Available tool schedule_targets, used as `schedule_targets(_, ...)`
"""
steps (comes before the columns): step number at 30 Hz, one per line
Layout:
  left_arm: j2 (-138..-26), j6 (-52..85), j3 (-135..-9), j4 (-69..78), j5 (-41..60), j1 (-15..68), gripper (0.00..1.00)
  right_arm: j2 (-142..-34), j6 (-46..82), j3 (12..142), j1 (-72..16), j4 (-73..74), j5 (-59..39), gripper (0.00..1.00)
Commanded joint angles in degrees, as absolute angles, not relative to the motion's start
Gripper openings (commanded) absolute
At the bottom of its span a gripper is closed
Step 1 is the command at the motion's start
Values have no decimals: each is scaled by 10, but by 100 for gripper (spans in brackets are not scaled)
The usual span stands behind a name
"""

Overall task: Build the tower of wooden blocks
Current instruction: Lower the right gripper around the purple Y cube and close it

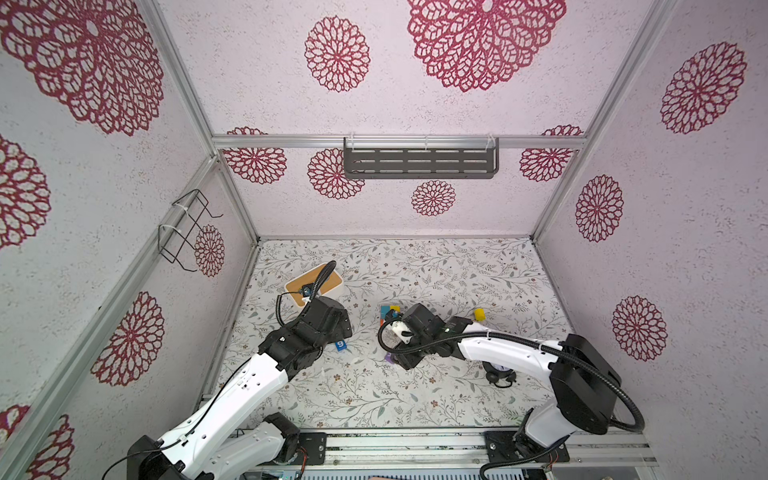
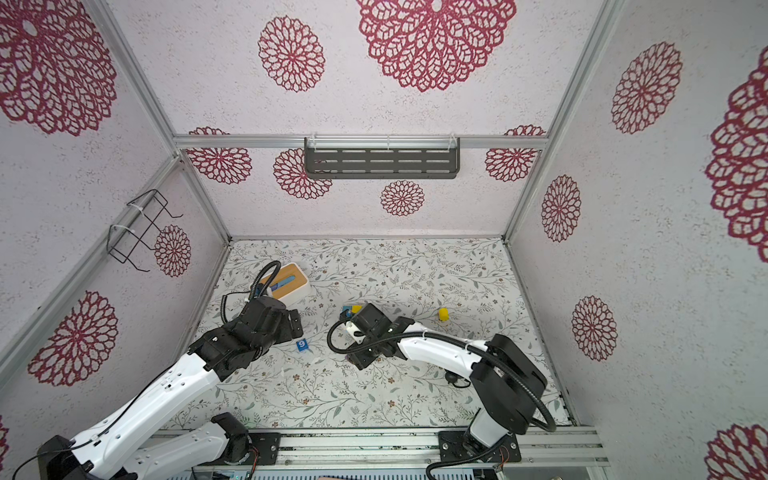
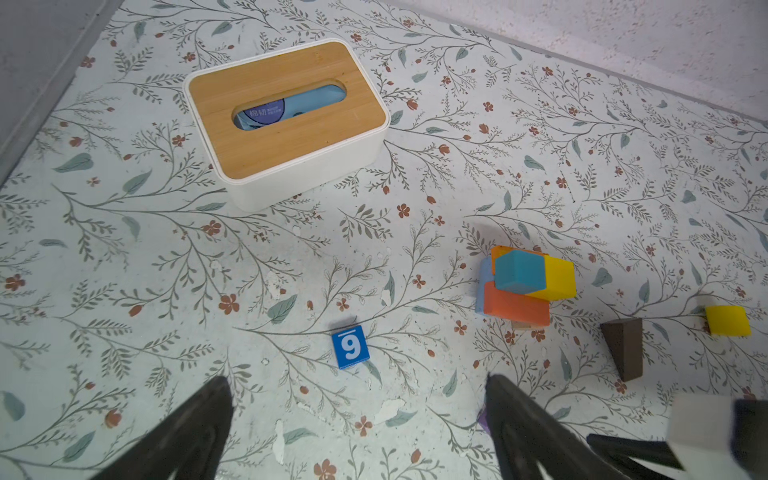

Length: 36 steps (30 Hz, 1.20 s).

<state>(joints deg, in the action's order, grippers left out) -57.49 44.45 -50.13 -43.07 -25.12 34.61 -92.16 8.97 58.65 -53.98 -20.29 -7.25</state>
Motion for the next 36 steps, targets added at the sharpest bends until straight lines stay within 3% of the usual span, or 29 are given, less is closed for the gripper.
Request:
schedule_targets(1,-563,455,-495,-455,-276,345,97,-931,76,606,-545,-195,-46,61)
schedule_targets(36,-539,442,-455,-429,-265,328,97,-1064,50,665,-571,-200,6,59)
